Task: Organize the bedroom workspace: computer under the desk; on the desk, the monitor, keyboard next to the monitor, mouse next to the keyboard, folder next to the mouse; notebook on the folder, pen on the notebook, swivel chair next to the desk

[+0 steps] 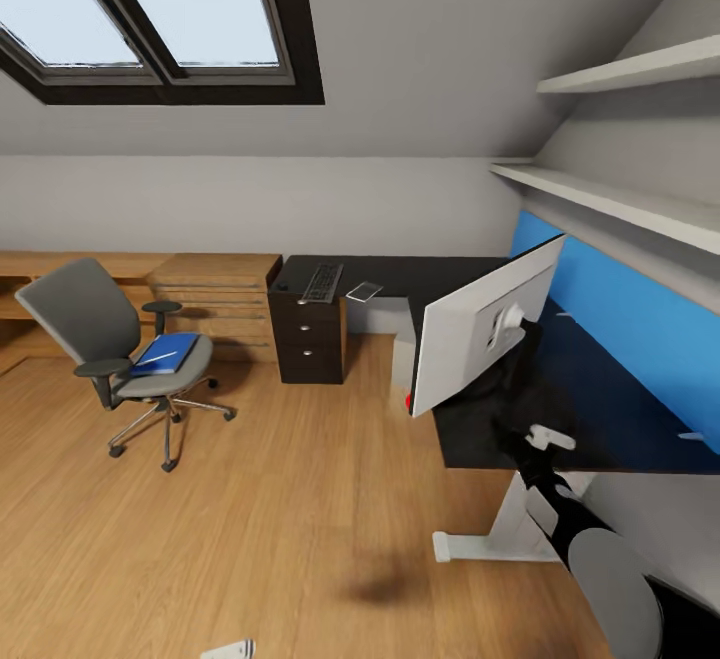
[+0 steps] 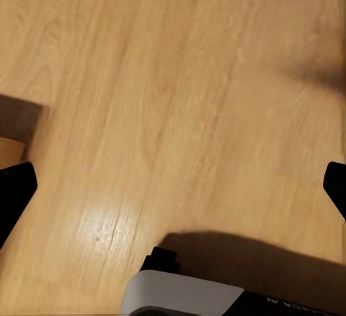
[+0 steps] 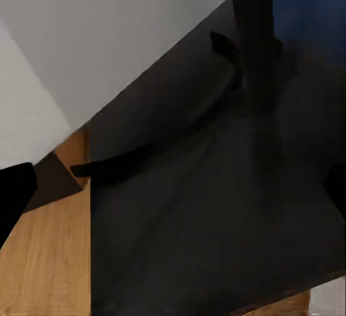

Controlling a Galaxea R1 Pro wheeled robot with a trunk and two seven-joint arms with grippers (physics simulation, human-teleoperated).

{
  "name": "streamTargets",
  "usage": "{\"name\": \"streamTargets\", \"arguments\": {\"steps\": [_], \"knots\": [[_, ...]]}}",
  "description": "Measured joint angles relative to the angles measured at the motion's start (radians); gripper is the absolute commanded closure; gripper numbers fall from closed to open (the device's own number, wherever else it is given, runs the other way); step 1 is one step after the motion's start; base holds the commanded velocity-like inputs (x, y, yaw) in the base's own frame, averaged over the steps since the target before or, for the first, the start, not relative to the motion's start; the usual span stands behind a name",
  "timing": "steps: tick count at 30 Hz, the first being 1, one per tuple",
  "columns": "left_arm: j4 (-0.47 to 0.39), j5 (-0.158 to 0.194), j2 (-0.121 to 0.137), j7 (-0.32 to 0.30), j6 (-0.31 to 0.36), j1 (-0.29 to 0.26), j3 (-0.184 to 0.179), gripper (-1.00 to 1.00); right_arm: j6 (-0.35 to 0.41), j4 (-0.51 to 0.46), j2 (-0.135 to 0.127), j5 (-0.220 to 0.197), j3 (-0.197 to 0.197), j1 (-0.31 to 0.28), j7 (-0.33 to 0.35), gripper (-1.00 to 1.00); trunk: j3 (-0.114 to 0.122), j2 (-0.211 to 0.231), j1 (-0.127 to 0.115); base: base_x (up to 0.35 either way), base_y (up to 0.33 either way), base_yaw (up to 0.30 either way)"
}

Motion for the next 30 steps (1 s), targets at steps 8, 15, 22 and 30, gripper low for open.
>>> {"name": "streamTargets", "arguments": {"steps": [8, 15, 22, 30], "knots": [[0.001, 0.005, -0.025, 0.007, -0.001, 0.002, 0.005, -1.0, -0.049, 0.026, 0.022, 0.012, 0.004, 0.034, 0.021, -1.0, 0.0, 0.0, 0.0, 0.0, -0.001, 0.0], [0.006, -0.007, -0.024, 0.006, -0.003, 0.002, 0.002, -1.0, -0.049, 0.004, 0.041, 0.031, 0.005, -0.006, 0.017, -1.0, 0.0, 0.0, 0.0, 0.0, 0.0, 0.0], [0.007, -0.007, -0.023, 0.007, -0.003, 0.002, 0.002, -1.0, -0.047, 0.005, 0.044, 0.065, 0.005, -0.046, 0.017, -1.0, 0.0, 0.0, 0.0, 0.0, 0.0, 0.0], [0.007, -0.005, -0.019, 0.007, -0.002, 0.002, 0.003, -1.0, -0.053, 0.005, 0.042, 0.066, 0.005, -0.05, 0.021, -1.0, 0.0, 0.0, 0.0, 0.0, 0.0, 0.0]]}}
